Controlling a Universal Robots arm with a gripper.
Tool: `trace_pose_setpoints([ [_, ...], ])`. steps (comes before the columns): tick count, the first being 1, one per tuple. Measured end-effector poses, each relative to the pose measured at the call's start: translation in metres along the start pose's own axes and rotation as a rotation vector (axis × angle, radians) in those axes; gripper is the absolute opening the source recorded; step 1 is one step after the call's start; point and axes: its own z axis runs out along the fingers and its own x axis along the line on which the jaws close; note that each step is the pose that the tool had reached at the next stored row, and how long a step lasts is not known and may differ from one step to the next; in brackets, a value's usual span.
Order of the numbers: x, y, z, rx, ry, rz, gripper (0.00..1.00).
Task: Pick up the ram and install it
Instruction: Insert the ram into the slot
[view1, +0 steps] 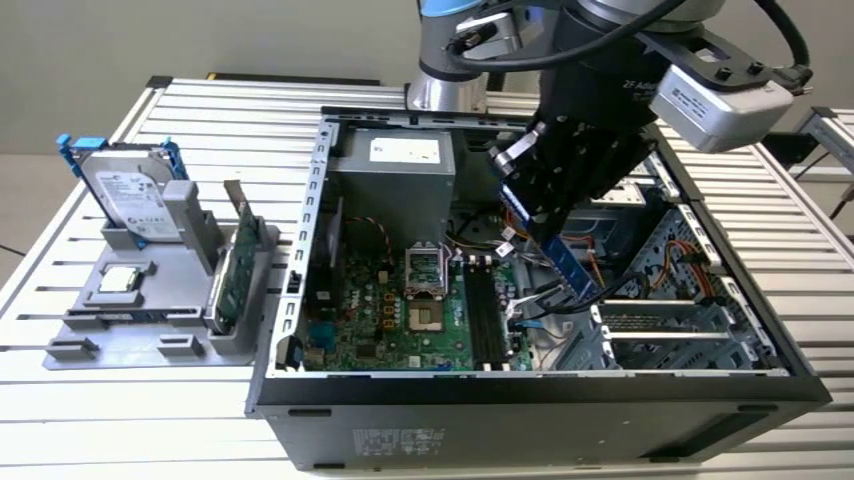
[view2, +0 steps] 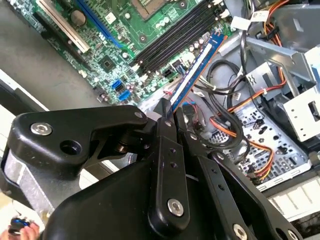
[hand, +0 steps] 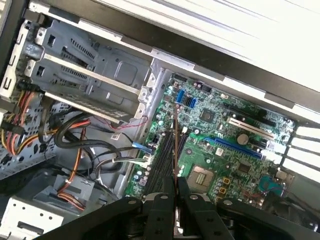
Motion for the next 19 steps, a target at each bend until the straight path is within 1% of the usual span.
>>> trace_pose_setpoints([
  [19, 0.0006, 0.0002, 0.0005, 0.001, -0.0036, 0.22, 0.0],
])
